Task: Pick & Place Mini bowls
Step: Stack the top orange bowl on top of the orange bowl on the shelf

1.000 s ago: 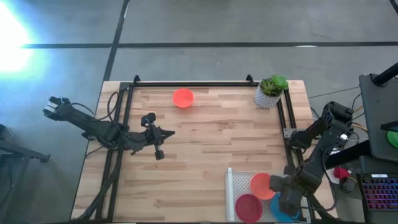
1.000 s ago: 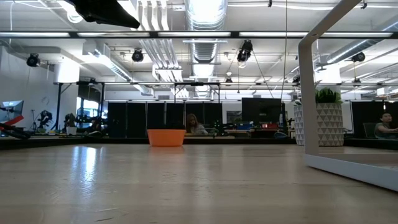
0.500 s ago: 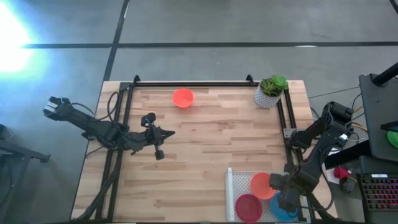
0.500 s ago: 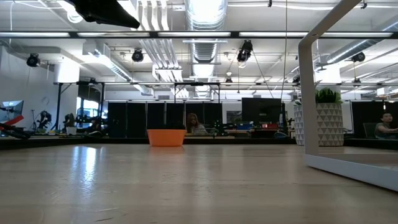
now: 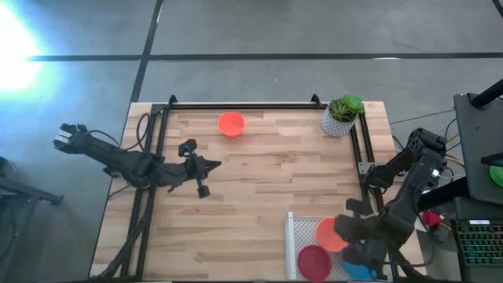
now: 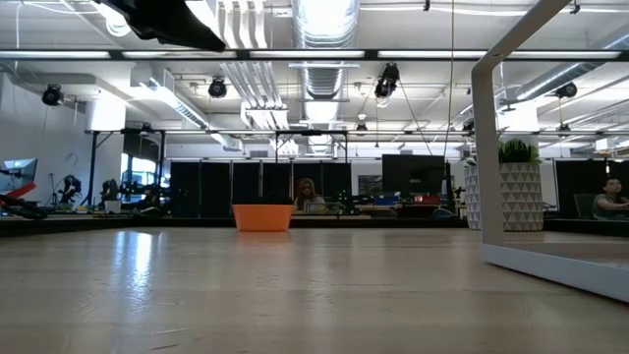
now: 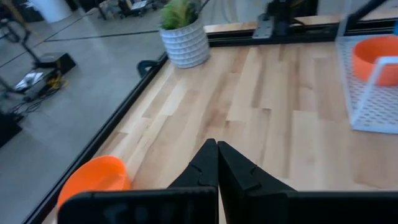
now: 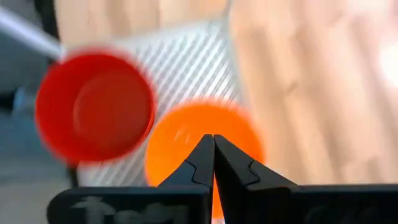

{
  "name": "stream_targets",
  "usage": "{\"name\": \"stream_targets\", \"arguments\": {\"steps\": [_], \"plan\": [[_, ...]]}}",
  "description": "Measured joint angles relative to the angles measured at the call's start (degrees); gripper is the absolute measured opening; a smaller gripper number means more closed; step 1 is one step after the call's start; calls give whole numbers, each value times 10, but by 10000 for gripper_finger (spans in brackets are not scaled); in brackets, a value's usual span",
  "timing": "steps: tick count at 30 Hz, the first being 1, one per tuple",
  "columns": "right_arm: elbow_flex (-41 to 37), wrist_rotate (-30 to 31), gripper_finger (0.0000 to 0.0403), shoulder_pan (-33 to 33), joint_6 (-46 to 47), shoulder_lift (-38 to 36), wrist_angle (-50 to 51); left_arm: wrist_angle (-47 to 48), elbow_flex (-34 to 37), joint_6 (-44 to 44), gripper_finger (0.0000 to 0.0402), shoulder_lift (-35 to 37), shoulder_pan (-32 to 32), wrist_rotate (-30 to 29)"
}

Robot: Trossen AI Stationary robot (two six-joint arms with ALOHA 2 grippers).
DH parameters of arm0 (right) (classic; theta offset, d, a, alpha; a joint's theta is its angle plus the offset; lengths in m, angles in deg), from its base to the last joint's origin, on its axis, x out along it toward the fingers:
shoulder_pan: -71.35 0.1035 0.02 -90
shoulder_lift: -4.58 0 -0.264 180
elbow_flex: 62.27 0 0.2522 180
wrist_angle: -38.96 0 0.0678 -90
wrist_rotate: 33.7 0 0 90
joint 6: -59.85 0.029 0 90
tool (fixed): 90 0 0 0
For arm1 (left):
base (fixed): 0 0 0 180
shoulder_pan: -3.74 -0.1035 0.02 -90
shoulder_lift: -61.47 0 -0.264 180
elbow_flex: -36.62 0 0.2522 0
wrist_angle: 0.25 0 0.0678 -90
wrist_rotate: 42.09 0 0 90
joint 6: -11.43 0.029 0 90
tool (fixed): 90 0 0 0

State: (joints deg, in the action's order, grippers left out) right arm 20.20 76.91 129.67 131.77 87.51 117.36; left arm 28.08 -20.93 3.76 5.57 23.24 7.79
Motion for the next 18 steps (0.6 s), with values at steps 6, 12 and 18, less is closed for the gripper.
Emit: {"name": "stream_targets", "arguments": {"steps": [6, 12, 18], "plan": [[28, 179, 8, -4, 9, -1, 65, -8, 0, -1, 0, 0, -62, 0], [40, 299, 8, -26, 117, -9, 128, -13, -1, 12, 20, -1, -143, 0], [35, 308, 8, -86, 151, -40, 141, -13, -12, 14, 65, -1, -230, 33]]}}
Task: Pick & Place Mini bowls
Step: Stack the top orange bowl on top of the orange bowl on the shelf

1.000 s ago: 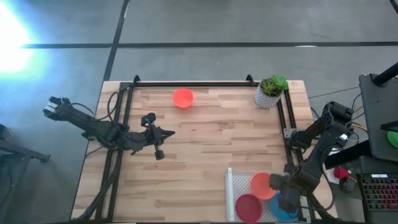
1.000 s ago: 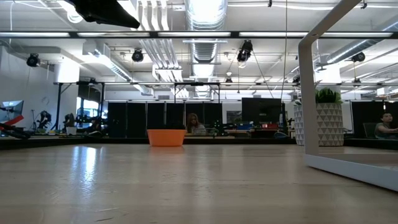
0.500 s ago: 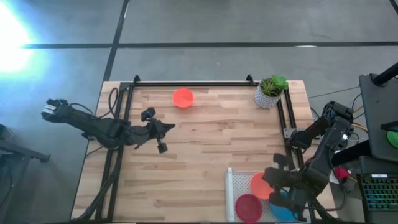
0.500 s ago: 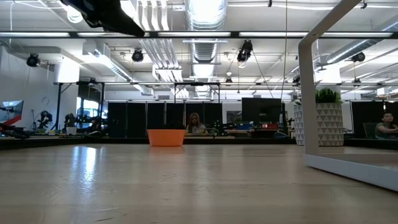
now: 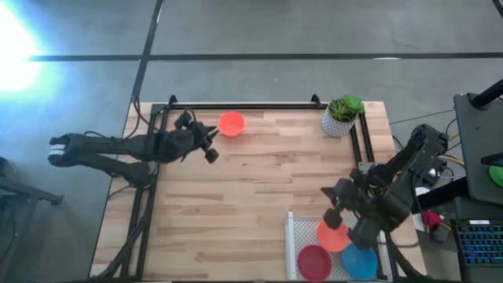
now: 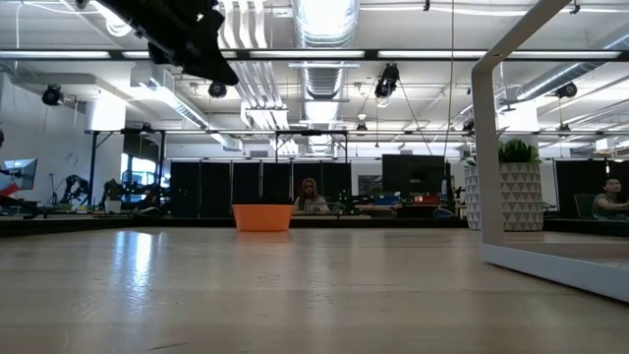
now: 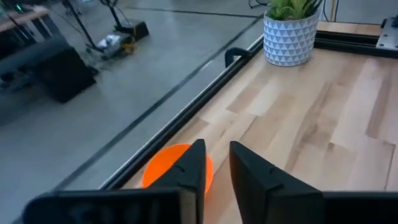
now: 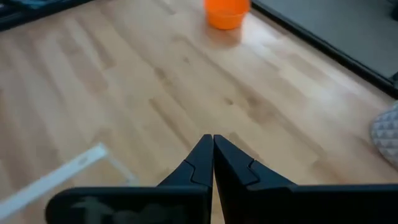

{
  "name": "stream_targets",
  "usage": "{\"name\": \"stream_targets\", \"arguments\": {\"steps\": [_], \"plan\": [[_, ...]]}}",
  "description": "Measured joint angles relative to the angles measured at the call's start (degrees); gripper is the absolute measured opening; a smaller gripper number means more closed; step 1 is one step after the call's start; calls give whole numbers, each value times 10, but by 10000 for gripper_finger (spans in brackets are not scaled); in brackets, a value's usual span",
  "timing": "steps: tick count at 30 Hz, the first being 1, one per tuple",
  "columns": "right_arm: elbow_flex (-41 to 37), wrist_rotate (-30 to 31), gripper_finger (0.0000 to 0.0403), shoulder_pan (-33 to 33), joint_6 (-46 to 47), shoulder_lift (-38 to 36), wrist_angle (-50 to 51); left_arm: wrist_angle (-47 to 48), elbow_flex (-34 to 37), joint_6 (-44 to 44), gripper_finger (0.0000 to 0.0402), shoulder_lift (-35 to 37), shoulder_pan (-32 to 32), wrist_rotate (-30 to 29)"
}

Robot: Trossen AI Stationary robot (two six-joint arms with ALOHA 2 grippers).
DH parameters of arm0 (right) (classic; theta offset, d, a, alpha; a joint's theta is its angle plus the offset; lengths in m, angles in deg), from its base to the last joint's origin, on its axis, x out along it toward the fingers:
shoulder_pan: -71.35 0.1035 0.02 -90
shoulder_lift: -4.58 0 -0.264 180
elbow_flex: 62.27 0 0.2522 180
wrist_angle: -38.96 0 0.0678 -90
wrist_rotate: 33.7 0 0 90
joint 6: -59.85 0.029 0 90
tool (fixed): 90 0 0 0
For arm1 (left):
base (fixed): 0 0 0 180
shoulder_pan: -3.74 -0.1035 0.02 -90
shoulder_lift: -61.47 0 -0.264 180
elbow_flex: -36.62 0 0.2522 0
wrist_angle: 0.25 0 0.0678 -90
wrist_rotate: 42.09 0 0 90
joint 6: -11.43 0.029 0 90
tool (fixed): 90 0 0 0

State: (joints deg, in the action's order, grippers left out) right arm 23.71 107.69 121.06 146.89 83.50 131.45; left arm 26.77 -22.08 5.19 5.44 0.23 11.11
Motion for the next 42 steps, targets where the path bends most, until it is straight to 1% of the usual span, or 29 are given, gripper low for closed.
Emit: {"name": "stream_targets", "arguments": {"steps": [4, 6, 11, 17, 20, 26, 29, 31, 34, 37, 39, 42], "plan": [[-3, 0, 8, -45, -41, -22, 0, 0, -2, 1, 79, 0, -57, 69], [-3, 0, 8, -67, -65, -32, 0, 0, -2, 1, 80, -3, -84, 88], [-3, -1, 8, -114, -120, -55, -1, 1, -8, 5, 81, -37, -136, 96], [-3, -2, 8, -149, -151, -71, -2, 1, -32, 17, 81, -116, -172, 123], [-3, -2, 8, -154, -152, -73, -2, 7, -52, 17, 81, -160, -186, 144], [-3, -2, 8, -155, -152, -73, -6, 71, -111, 12, 81, -241, -219, 190], [-3, -3, 8, -155, -152, -73, -11, 94, -139, -10, 81, -275, -239, 209], [-3, -3, 8, -155, -152, -73, -12, 109, -156, -35, 81, -296, -252, 234], [-3, -3, 8, -155, -152, -73, -13, 114, -177, -43, 81, -326, -269, 274], [-3, -3, 8, -155, -151, -73, -13, 113, -195, -29, 81, -352, -277, 303], [-3, -3, 8, -155, -150, -73, -13, 112, -201, -15, 81, -367, -278, 338], [-3, -4, 8, -155, -151, -73, -13, 98, -204, 40, 81, -383, -278, 389]]}}
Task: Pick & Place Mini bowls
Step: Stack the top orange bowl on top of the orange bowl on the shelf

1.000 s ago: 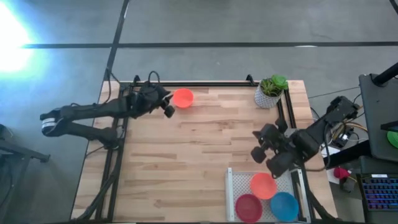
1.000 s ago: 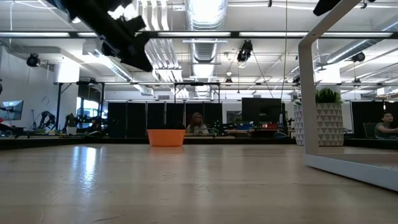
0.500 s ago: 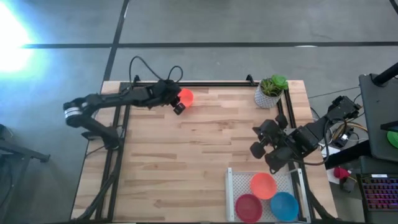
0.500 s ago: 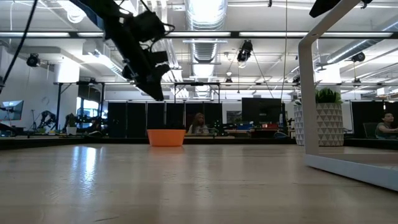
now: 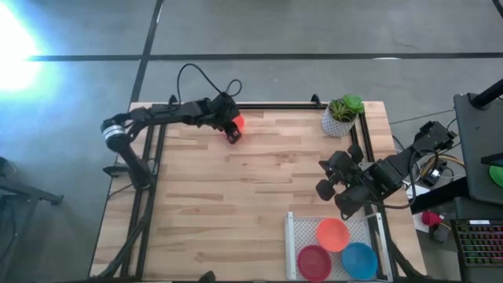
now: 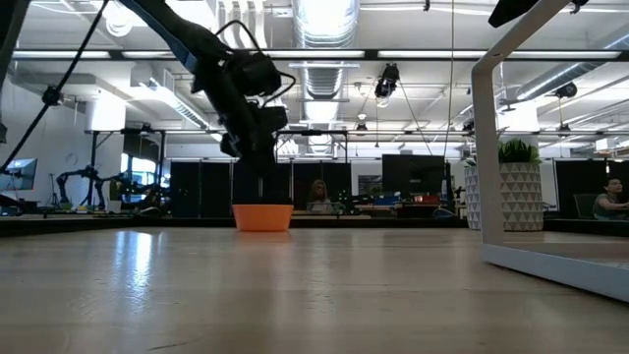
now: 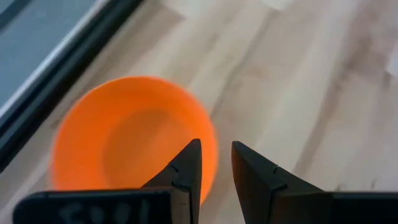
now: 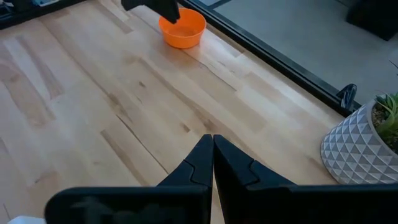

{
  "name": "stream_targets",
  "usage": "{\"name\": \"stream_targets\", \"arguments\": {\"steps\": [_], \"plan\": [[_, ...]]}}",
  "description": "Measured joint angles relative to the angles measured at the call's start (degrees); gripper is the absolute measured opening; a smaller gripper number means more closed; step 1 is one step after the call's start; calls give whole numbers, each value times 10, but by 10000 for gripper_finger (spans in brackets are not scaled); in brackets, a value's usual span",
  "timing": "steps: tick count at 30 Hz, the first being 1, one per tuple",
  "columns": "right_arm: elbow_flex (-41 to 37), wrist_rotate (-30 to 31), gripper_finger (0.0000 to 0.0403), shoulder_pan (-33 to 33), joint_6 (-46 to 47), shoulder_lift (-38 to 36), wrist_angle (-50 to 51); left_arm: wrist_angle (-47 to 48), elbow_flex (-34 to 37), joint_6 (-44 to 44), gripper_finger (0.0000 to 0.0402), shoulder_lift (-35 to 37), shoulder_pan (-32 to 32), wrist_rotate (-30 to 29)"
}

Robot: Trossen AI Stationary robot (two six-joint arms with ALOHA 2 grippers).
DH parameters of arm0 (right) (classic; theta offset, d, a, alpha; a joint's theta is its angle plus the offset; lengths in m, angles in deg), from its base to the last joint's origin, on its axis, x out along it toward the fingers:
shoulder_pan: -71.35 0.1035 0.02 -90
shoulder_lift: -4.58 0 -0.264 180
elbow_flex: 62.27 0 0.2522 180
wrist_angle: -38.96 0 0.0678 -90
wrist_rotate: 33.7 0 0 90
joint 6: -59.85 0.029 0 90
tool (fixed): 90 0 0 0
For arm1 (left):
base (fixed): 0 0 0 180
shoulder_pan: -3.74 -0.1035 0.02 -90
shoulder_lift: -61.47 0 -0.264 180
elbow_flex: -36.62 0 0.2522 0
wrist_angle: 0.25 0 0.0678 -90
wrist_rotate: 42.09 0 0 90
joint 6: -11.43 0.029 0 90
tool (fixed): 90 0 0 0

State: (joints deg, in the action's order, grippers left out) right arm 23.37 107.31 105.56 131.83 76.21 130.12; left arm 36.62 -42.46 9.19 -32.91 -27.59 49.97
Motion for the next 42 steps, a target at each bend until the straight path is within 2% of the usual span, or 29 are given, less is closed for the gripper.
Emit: {"name": "stream_targets", "arguments": {"steps": [3, 12, 16, 19, 37, 40, 42], "plan": [[0, 0, 8, 0, 0, 0, 0, -10, 0, 37, 81, -13, 0, 20], [0, 0, 8, 0, -6, 0, 0, -26, 0, 138, 81, -45, 0, 12], [0, 0, 8, 0, -10, 0, 0, -33, 0, 168, 81, -65, 0, -30], [0, 0, 8, 0, -11, 0, 0, -32, 0, 173, 81, -74, 0, -73], [0, 1, 8, 0, -17, 0, 0, -39, 1, 167, 80, -107, -1, -71], [0, 1, 8, 0, -17, 0, 0, -41, 1, 172, 59, -109, 0, -71], [0, 1, 8, 0, -17, 0, 0, -54, 1, 176, 25, -107, 2, -74]]}}
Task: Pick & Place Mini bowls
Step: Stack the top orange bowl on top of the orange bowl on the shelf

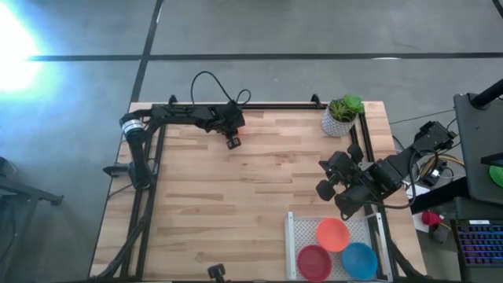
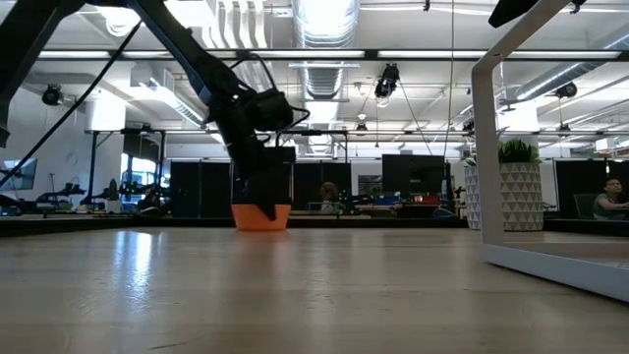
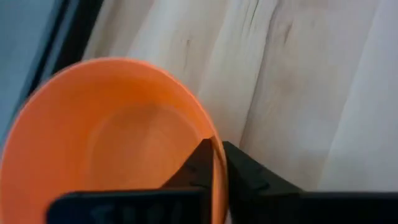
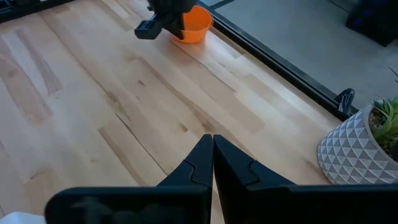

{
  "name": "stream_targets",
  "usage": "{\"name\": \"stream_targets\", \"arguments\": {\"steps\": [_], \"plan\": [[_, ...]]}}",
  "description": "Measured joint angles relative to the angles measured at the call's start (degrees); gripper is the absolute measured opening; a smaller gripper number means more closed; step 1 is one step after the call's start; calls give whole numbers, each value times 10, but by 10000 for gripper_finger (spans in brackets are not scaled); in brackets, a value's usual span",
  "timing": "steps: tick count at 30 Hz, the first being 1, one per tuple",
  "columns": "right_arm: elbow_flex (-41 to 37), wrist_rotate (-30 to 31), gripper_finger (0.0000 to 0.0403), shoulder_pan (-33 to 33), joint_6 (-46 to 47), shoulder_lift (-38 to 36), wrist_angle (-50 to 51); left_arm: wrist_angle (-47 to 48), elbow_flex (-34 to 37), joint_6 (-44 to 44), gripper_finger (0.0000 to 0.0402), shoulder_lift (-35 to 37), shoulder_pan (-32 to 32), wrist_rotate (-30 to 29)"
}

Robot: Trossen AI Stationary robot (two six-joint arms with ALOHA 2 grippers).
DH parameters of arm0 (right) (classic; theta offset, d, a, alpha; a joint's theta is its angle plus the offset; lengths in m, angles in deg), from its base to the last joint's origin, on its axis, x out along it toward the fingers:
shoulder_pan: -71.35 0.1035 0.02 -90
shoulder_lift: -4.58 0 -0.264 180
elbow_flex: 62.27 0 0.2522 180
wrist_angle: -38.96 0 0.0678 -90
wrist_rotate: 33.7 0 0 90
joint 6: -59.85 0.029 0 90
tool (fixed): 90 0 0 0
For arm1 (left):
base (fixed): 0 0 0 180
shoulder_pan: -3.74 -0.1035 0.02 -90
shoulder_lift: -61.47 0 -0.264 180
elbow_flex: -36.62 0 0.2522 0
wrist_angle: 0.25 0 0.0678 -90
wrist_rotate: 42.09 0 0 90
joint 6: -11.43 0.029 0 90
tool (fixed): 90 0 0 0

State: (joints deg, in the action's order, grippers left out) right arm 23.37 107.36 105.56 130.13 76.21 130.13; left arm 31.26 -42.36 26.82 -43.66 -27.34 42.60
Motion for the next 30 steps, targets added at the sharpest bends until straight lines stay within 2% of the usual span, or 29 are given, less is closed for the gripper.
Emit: {"name": "stream_targets", "arguments": {"steps": [2, 7, 14, 20, 30], "plan": [[0, 0, 8, 0, 0, 0, 0, -11, 0, 2, 9, 1, 1, -4], [0, 0, 8, 0, 0, 1, 0, -12, -24, 13, 3, 1, 7, -8], [0, 0, 8, 0, 0, 1, 0, 35, -114, 28, 1, 1, 56, 15], [0, 0, 8, 0, -3, 1, 0, 37, -167, 28, 1, 1, 103, 44], [0, 0, 8, 0, 3, 1, -2, 33, -190, 26, 0, 0, 152, 46]]}}
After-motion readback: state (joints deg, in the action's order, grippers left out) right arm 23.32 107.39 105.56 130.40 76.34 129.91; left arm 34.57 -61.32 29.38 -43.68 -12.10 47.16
